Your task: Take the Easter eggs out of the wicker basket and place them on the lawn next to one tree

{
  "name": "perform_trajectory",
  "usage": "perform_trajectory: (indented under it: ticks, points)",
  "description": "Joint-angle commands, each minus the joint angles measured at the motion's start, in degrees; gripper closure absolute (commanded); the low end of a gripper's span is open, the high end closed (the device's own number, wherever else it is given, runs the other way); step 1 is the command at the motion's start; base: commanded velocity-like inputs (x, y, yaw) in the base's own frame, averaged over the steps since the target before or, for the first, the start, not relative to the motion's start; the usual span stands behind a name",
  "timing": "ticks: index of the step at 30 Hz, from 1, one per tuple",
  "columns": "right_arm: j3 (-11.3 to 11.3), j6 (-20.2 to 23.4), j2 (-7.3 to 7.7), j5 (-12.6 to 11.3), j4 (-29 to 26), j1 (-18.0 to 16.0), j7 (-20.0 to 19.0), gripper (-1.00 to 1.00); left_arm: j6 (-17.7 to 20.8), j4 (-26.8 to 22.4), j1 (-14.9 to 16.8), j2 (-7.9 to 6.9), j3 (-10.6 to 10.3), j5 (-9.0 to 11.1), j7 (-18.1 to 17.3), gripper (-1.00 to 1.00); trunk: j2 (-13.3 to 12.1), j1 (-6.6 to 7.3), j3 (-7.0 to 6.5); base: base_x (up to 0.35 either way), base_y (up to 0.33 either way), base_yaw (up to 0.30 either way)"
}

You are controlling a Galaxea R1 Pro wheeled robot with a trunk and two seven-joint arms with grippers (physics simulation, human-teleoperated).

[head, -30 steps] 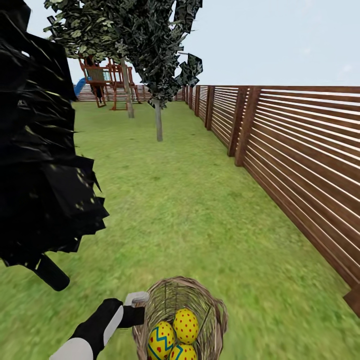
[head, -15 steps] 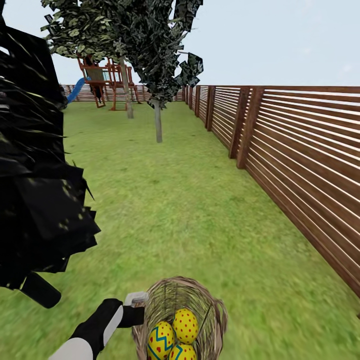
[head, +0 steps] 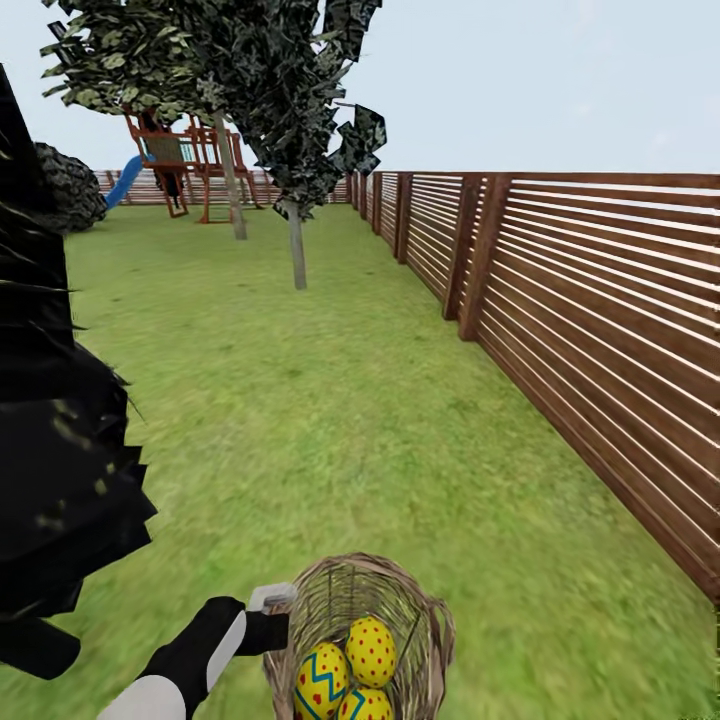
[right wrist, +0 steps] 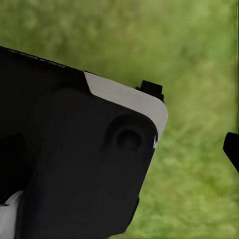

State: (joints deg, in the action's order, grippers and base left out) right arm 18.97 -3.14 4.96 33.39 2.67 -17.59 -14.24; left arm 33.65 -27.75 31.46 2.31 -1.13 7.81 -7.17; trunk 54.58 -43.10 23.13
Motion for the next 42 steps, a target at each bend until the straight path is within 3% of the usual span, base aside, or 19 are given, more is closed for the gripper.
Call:
perform_trajectory:
  ticks: [1,7,25,36,42]
  points:
    - [0.5,-0.3,0.05,0.5,0.2,-0.1,0.0,-1.0,0.4,-0.1,0.0,-0.03,-0.1,1.1,0.1,1.0,0.0,-0.04,0.04,0.321,0.0,-0.282]
    - [0.5,-0.4,0.04,0.5,0.1,-0.1,0.0,-1.0,0.4,-0.1,0.0,-0.03,-0.1,1.1,0.1,1.0,0.0,-0.04,-0.09,0.321,0.0,-0.264]
    - [0.5,-0.5,-0.04,0.5,0.1,-0.1,0.0,-1.0,0.4,-0.1,0.0,-0.03,-0.1,1.1,0.1,1.0,0.0,-0.04,-0.1,0.322,0.0,-0.004]
    - [0.5,-0.5,-0.03,0.5,0.1,-0.1,0.0,-1.0,0.4,0.0,0.0,-0.03,-0.1,1.1,0.1,1.0,0.0,-0.04,-0.1,0.322,0.0,0.266]
    - [0.2,-0.5,0.04,1.5,-0.1,-0.1,0.2,-1.0,0.4,0.0,0.0,-0.03,-0.1,1.1,0.1,1.0,0.0,-0.04,-0.1,0.322,0.0,0.037]
